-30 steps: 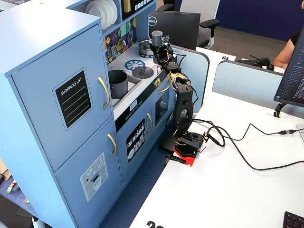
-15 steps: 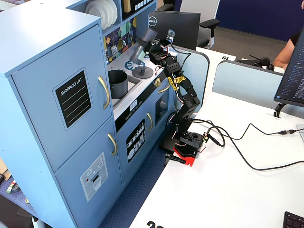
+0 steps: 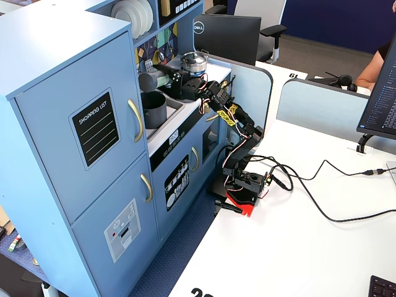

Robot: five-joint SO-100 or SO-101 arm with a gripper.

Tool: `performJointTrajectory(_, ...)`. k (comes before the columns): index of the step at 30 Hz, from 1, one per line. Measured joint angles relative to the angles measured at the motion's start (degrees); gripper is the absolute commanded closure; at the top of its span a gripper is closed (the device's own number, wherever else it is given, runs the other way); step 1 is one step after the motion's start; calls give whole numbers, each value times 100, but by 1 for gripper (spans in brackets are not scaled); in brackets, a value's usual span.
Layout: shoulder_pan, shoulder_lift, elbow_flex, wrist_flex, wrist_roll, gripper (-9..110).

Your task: Put salt in the gray recipient

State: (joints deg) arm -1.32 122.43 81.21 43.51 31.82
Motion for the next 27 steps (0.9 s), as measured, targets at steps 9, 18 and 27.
performJointTrajectory(9,-466,-773,-589,-246,1819,101)
performJointTrajectory(18,-316,-1230,-993,-281,2742,101)
performJointTrajectory(27,-97,-1230,-448,158,3533,101)
